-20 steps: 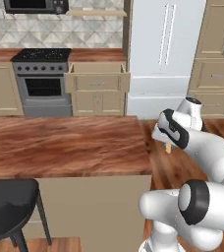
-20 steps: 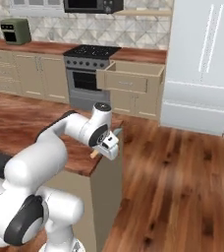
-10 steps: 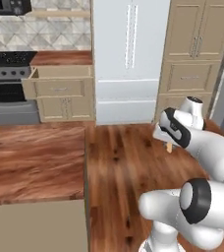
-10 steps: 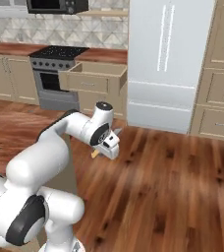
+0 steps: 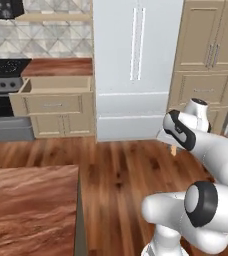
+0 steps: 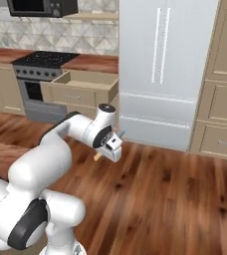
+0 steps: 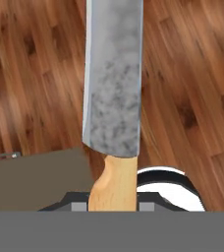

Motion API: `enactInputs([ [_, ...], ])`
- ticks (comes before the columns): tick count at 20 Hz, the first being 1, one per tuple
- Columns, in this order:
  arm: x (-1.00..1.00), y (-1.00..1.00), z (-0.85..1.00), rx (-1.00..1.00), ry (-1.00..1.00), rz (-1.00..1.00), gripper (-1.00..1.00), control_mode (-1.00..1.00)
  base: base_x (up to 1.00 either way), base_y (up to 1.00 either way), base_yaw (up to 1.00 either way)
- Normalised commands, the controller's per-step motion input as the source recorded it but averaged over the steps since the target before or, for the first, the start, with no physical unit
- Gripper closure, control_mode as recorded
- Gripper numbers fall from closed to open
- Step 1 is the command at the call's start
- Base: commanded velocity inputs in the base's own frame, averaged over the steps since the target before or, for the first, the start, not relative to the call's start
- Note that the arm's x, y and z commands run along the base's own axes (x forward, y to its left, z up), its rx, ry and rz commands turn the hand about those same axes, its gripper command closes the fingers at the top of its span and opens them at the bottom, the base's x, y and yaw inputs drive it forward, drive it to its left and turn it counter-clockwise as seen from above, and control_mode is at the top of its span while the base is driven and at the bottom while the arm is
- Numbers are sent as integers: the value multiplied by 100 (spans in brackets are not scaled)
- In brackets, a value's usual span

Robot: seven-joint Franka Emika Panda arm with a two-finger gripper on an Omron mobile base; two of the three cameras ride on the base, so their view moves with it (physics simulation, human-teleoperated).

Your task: Pick up the metallic utensils from the counter and place them in the open drawer. Make sure not to pick up any wooden utensils.

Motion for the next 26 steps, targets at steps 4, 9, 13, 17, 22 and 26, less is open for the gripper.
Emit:
enactInputs([
  [4, 0, 0, 0, 0, 0, 0, 100, 100, 100, 0, 4],
  [9, 0, 0, 0, 0, 0, 0, 100, 100, 100, 0, 7],
  [13, 0, 0, 0, 0, 0, 0, 100, 100, 100, 1, 10],
  [17, 0, 0, 0, 0, 0, 0, 100, 100, 100, 1, 29],
  [22, 0, 0, 0, 0, 0, 0, 100, 100, 100, -6, 52],
  [26, 0, 0, 0, 0, 0, 0, 100, 100, 100, -15, 56],
])
